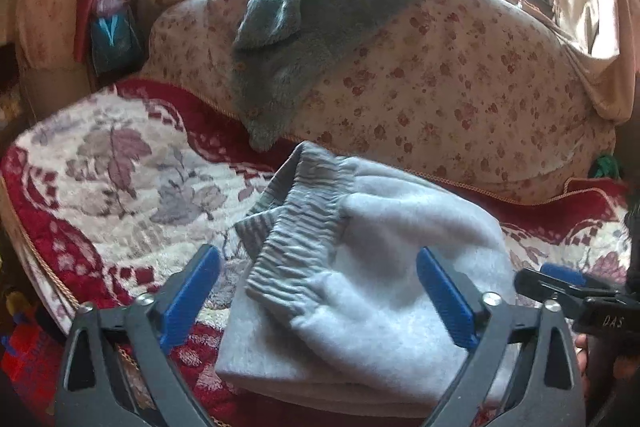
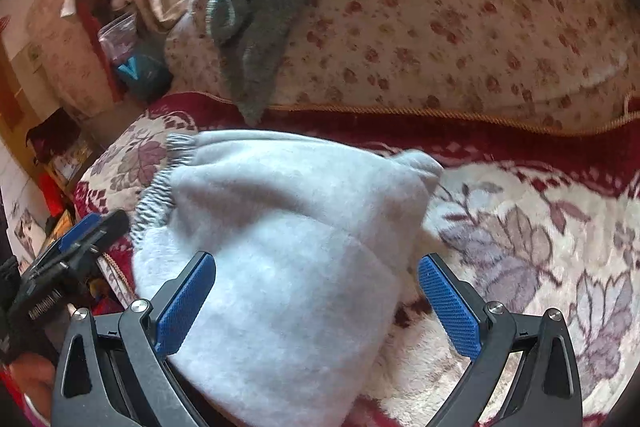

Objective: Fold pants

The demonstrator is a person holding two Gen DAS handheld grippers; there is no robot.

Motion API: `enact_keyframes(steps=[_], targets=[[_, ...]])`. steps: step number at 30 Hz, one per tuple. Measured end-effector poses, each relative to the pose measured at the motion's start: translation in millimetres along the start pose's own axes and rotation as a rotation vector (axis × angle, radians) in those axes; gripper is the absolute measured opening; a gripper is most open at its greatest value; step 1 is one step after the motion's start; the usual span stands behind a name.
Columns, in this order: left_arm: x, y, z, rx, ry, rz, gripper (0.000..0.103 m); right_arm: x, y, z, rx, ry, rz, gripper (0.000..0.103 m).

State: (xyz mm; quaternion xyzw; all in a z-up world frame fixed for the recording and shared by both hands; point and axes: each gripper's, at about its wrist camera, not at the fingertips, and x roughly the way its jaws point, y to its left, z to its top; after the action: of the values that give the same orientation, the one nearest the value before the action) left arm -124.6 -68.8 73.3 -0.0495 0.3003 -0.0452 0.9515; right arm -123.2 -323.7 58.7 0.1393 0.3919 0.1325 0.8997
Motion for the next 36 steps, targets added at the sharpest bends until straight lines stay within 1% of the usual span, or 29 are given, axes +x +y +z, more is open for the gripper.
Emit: enact_keyframes(steps=[3, 4, 6, 8, 9, 11, 13, 15, 18, 21, 22, 24, 26, 27, 28, 30, 32, 34, 36], targets=[[14.5, 26.2, -1.3, -0.077, 0.035, -0.044, 0.102, 6.4, -19.0, -5.6, 0.066, 0.022, 0.037, 0.103], [23.2, 35.9, -2.9, -0.110, 0.061, -0.067, 0.102, 10.6, -25.1, -8.3, 0.093, 0.036, 0.051, 0.103], [37.2, 49.4, -7.1, -0.168, 0.101, -0.102, 0.102, 21.0, -36.3, -12.7, 0.144, 0.071, 0.087, 0.103], [50.9, 58.9, -13.9, -0.216, 0.134, -0.132, 0.102, 34.1, -46.6, -18.4, 0.200, 0.113, 0.104, 0.103], [55.0, 62.0, -16.7, -0.227, 0.142, -0.147, 0.102, 38.3, -50.0, -20.2, 0.221, 0.118, 0.127, 0.103], [64.9, 67.5, -23.0, -0.261, 0.150, -0.201, 0.103, 47.6, -58.6, -23.3, 0.287, 0.124, 0.196, 0.103], [71.0, 70.1, -27.5, -0.280, 0.144, -0.234, 0.103, 54.2, -62.4, -24.9, 0.320, 0.128, 0.246, 0.103], [79.3, 70.7, -32.4, -0.287, 0.143, -0.261, 0.103, 62.5, -63.5, -26.6, 0.340, 0.133, 0.295, 0.103], [93.5, 70.9, -39.7, -0.301, 0.165, -0.291, 0.103, 77.8, -65.3, -31.7, 0.389, 0.140, 0.369, 0.103], [102.0, 72.3, -46.0, -0.339, 0.162, -0.328, 0.103, 93.4, -65.2, -31.5, 0.432, 0.190, 0.427, 0.103], [102.8, 73.1, -46.8, -0.349, 0.159, -0.335, 0.103, 95.1, -64.5, -30.0, 0.431, 0.197, 0.433, 0.103], [102.2, 72.7, -48.5, -0.348, 0.145, -0.337, 0.103, 98.4, -60.7, -26.3, 0.411, 0.209, 0.438, 0.103], [101.3, 67.4, -47.5, -0.313, 0.151, -0.330, 0.103, 100.3, -56.2, -24.0, 0.393, 0.210, 0.439, 0.103], [98.2, 62.6, -46.0, -0.287, 0.148, -0.329, 0.099, 99.5, -53.1, -23.5, 0.383, 0.204, 0.435, 0.103], [94.1, 58.7, -44.6, -0.267, 0.141, -0.329, 0.097, 98.2, -50.9, -23.0, 0.375, 0.197, 0.434, 0.103], [86.5, 52.0, -41.2, -0.237, 0.127, -0.317, 0.087, 93.8, -43.9, -21.3, 0.350, 0.174, 0.438, 0.103], [75.7, 43.8, -35.3, -0.227, 0.112, -0.316, 0.082, 91.2, -36.1, -15.9, 0.307, 0.167, 0.436, 0.103], [68.1, 36.9, -30.0, -0.219, 0.101, -0.323, 0.079, 84.8, -32.4, -12.4, 0.279, 0.160, 0.437, 0.103], [57.9, 20.2, -23.4, -0.191, 0.089, -0.346, 0.078, 73.7, -32.0, -8.2, 0.268, 0.137, 0.425, 0.103]])
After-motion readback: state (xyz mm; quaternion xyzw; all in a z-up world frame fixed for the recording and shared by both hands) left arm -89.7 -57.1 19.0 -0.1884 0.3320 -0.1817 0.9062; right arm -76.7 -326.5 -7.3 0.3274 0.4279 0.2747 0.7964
